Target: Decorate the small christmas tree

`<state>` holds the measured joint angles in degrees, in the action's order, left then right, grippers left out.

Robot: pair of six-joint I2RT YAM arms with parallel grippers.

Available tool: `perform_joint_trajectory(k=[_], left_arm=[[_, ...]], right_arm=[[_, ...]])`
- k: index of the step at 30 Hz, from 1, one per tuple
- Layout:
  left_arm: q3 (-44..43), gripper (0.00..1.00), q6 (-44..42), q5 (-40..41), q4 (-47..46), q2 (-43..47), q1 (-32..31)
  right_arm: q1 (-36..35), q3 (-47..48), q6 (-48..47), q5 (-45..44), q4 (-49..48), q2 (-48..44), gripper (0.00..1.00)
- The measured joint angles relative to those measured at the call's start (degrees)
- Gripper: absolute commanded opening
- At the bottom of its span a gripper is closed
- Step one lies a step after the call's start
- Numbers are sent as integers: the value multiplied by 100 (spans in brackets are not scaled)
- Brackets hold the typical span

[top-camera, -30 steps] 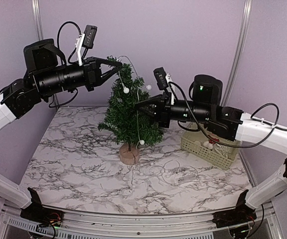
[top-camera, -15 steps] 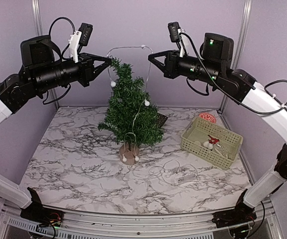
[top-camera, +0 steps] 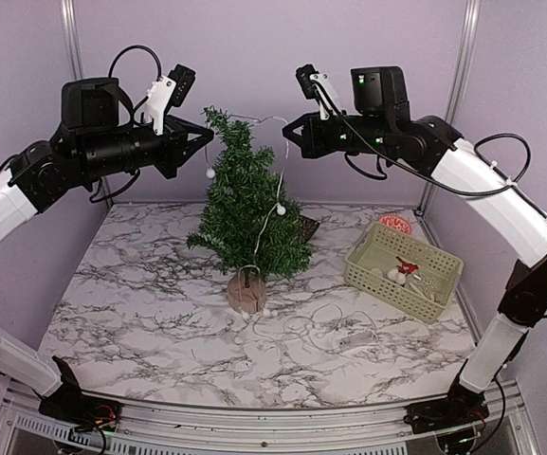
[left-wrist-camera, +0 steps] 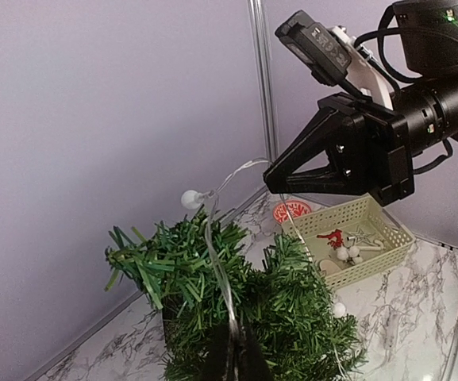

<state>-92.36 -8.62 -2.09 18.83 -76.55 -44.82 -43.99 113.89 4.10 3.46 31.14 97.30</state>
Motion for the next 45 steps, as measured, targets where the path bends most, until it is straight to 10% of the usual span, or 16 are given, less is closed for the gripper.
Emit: perform_joint_trajectory(k=[45], left_arm=[[844, 2, -511, -50, 247, -136, 26]], right_arm=[[57, -1325, 37, 1705, -485, -116, 0]])
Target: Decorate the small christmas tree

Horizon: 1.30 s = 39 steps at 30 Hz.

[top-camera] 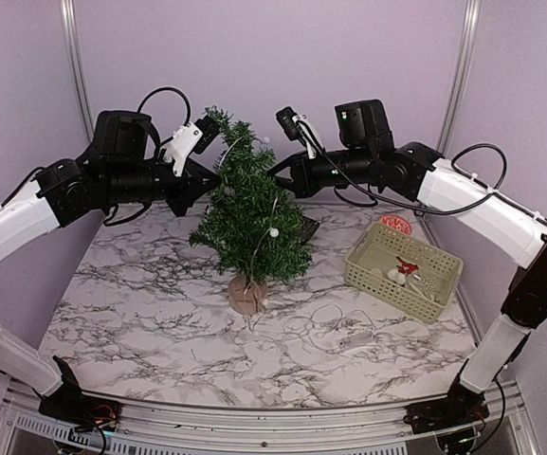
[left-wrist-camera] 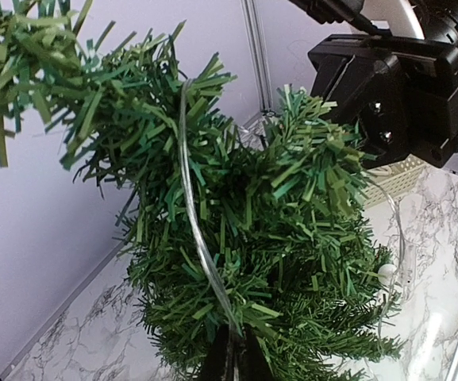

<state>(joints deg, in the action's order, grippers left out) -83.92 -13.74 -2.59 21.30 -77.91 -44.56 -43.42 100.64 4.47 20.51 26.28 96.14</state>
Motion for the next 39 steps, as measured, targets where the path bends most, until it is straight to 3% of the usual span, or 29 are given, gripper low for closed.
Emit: perform_joint_trajectory(k=[21, 28, 33, 37, 39], left_arm=[[446, 0, 227, 68, 44, -2, 11], [501, 0, 219, 83, 74, -39, 11], [601, 24, 232, 79, 103, -48, 11], [820, 48, 254, 48, 44, 116, 22], [1023, 55, 343, 44, -46, 315, 28]], right_arm=[[0, -181, 164, 90, -225, -81, 1], [0, -181, 173, 92, -269, -153, 11], [0, -271, 175, 90, -275, -181, 22], [0, -409, 184, 46, -225, -308, 46], [0, -472, 155, -15, -201, -422, 55]])
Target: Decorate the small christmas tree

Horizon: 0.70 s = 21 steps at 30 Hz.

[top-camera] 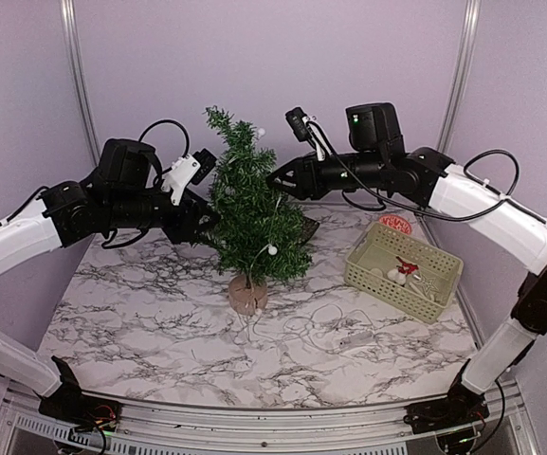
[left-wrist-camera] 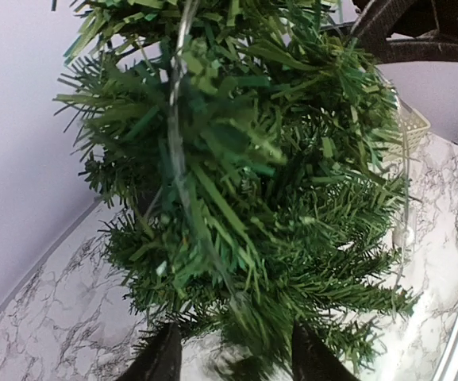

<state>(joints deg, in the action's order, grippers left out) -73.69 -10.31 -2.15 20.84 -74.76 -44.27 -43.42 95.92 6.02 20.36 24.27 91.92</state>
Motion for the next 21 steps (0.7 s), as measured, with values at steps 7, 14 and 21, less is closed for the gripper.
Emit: perform_joint_trajectory(k=[7, 14, 21], left_arm=[[761, 61, 240, -7, -315, 966, 9], [1665, 61, 459, -337, -492, 1781, 9], [2981, 56, 673, -422, -739, 2273, -715]], right_arm=[[4, -247, -20, -190, -4, -654, 81], [31, -1239, 42, -354, -11, -1572, 88], [59, -2562, 258, -503, 0, -2557, 81]])
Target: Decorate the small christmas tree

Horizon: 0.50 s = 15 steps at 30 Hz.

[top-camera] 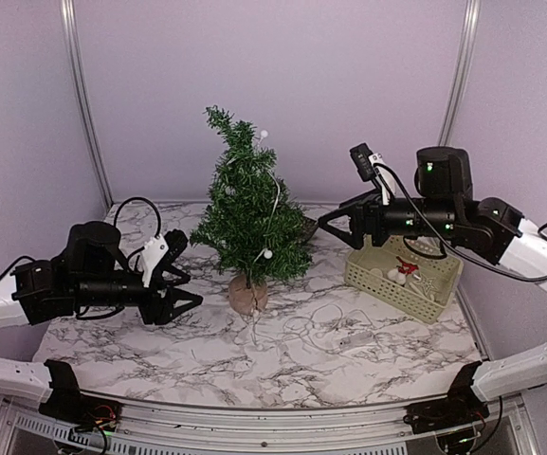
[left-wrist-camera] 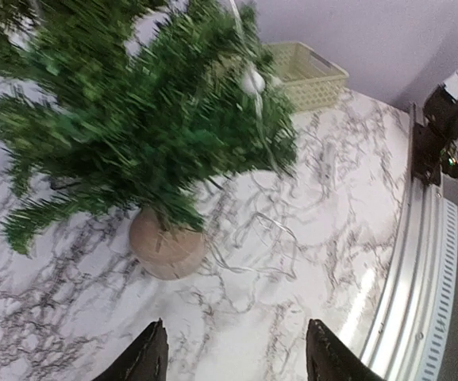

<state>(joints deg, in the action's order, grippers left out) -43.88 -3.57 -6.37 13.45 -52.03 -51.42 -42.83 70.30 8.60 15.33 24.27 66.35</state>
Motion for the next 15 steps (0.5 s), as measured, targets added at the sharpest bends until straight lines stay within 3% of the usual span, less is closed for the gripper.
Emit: perform_joint_trajectory(k=[7, 15], left_arm=[[1233, 51, 713, 225, -1239, -37, -540], [1279, 52, 1115, 446, -2732, -931, -848]], right_arm=[[0, -1471, 533, 17, -400, -636, 66], [0, -2702, 1097, 260, -1320, -739, 59]])
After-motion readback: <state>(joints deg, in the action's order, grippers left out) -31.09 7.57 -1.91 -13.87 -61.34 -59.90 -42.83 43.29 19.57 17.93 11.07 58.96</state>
